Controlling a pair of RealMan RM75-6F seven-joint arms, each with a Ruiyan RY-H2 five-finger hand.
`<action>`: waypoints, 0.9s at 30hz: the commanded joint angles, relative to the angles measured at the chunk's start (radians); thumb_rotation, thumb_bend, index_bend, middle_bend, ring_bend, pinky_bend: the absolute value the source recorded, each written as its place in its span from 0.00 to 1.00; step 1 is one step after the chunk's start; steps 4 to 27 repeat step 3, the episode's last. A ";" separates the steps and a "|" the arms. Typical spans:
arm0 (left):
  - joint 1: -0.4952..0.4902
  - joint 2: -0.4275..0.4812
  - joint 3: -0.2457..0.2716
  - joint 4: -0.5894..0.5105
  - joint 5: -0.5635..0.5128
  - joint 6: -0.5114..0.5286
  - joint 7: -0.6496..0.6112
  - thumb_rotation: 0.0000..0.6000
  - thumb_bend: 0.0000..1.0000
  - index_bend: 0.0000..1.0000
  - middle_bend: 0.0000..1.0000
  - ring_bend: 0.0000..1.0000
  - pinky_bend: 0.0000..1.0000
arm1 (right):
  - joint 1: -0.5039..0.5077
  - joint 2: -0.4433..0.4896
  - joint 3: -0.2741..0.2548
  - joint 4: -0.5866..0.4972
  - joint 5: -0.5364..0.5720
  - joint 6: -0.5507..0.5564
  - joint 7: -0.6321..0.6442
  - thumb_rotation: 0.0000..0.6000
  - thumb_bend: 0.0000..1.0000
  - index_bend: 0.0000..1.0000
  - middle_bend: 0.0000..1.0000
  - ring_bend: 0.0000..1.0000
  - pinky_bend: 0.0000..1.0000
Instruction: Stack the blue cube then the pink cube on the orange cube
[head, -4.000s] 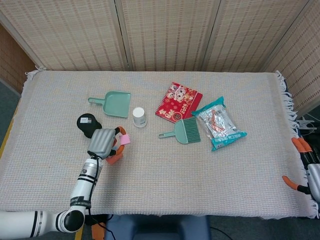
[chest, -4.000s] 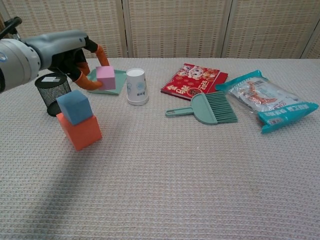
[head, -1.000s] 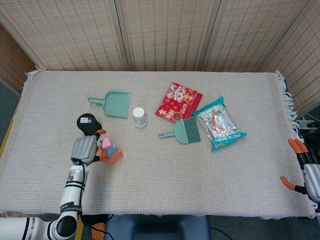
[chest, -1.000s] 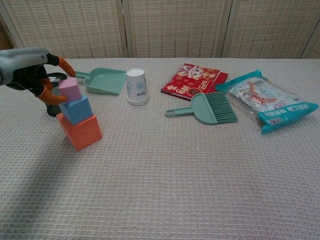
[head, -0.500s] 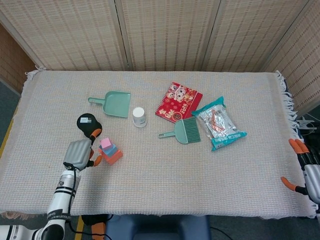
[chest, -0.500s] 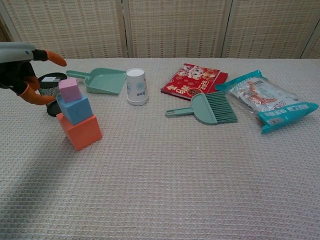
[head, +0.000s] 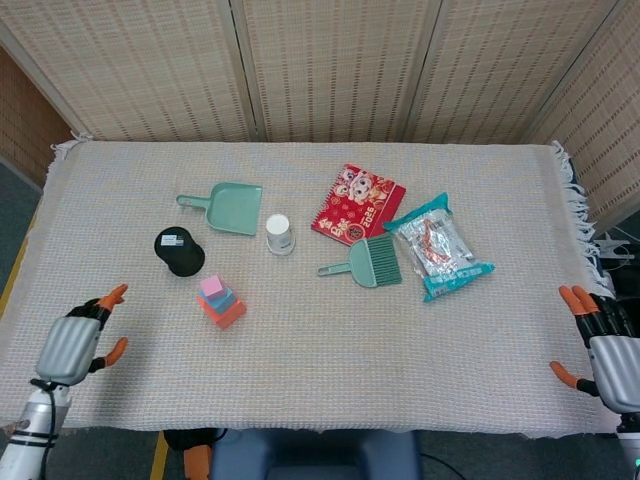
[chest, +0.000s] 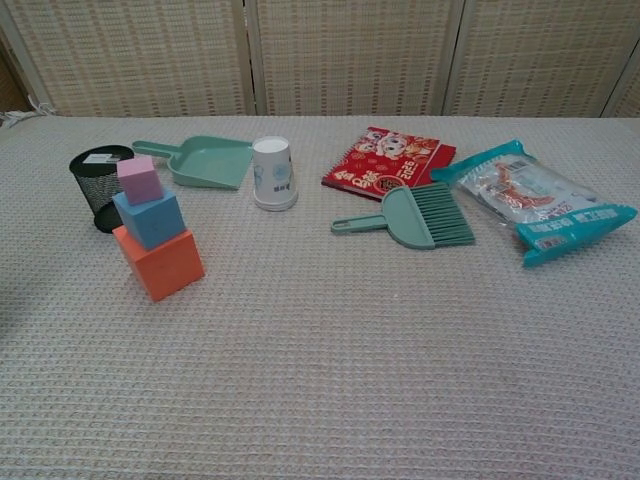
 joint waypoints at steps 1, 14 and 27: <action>0.131 -0.001 0.067 0.084 0.098 0.099 -0.065 1.00 0.35 0.07 0.05 0.00 0.16 | 0.000 -0.013 -0.008 -0.001 -0.013 0.001 -0.023 1.00 0.09 0.00 0.00 0.00 0.00; 0.135 0.007 0.064 0.077 0.100 0.089 -0.062 1.00 0.35 0.06 0.06 0.00 0.16 | 0.003 -0.015 -0.010 0.001 -0.014 -0.005 -0.028 1.00 0.09 0.00 0.00 0.00 0.00; 0.135 0.007 0.064 0.077 0.100 0.089 -0.062 1.00 0.35 0.06 0.06 0.00 0.16 | 0.003 -0.015 -0.010 0.001 -0.014 -0.005 -0.028 1.00 0.09 0.00 0.00 0.00 0.00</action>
